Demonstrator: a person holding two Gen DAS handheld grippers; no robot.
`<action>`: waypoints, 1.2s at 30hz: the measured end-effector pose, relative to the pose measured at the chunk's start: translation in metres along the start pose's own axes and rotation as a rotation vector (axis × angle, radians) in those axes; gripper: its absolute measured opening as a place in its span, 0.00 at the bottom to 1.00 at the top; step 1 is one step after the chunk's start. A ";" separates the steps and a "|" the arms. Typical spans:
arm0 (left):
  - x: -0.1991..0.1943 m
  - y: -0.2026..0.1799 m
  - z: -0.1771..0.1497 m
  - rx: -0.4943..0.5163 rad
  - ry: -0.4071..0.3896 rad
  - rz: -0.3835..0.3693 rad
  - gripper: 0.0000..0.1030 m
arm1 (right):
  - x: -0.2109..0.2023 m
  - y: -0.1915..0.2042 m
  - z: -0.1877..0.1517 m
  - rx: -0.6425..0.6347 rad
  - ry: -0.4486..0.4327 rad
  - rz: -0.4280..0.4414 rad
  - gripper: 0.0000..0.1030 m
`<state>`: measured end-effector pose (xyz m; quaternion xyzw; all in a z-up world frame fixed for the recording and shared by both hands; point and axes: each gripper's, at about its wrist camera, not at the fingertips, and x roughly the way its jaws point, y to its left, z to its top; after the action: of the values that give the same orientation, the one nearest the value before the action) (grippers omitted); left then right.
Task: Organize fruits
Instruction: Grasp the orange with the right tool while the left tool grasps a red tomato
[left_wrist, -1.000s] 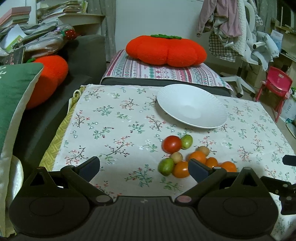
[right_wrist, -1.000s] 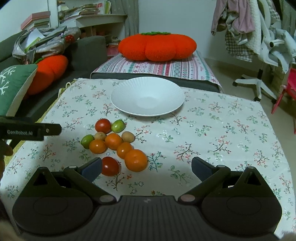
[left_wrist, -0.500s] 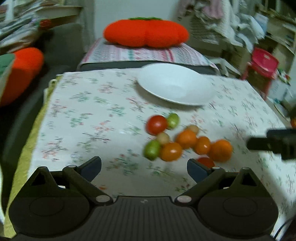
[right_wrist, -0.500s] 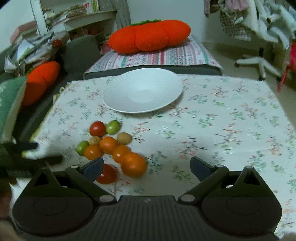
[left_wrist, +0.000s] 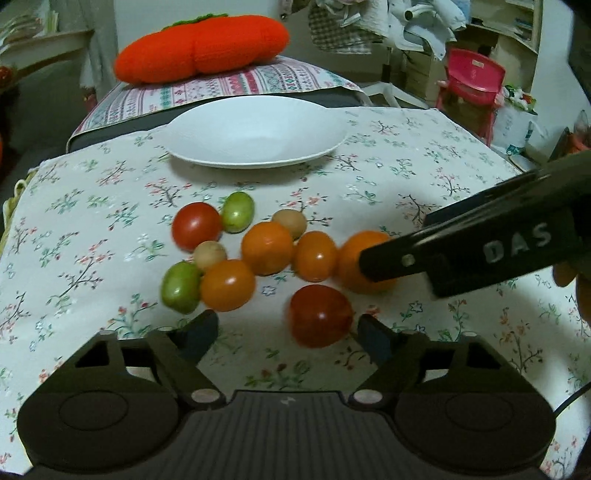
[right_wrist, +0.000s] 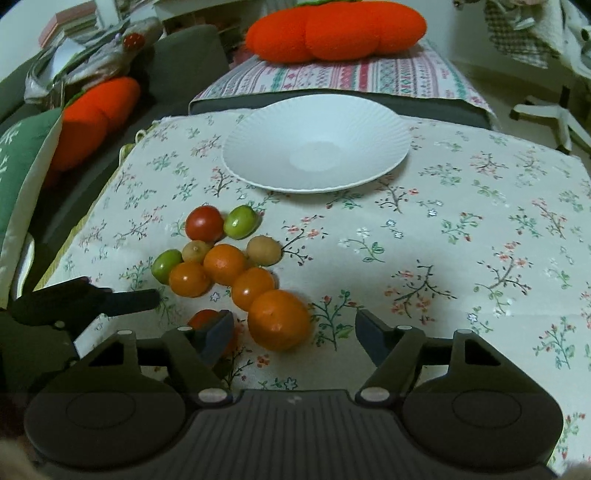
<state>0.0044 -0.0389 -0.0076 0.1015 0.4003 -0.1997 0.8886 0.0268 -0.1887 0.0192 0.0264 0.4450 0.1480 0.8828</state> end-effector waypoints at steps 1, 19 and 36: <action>-0.001 0.000 -0.001 -0.003 -0.005 -0.002 0.61 | 0.003 0.001 0.001 -0.010 0.007 0.003 0.65; -0.001 -0.005 0.004 -0.009 -0.016 -0.010 0.16 | 0.017 0.007 0.002 -0.071 0.029 0.028 0.36; -0.016 -0.003 0.014 0.007 -0.070 0.054 0.16 | 0.002 -0.010 0.009 -0.016 -0.049 -0.015 0.36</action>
<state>0.0032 -0.0418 0.0137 0.1086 0.3654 -0.1804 0.9067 0.0370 -0.1965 0.0211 0.0197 0.4224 0.1440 0.8947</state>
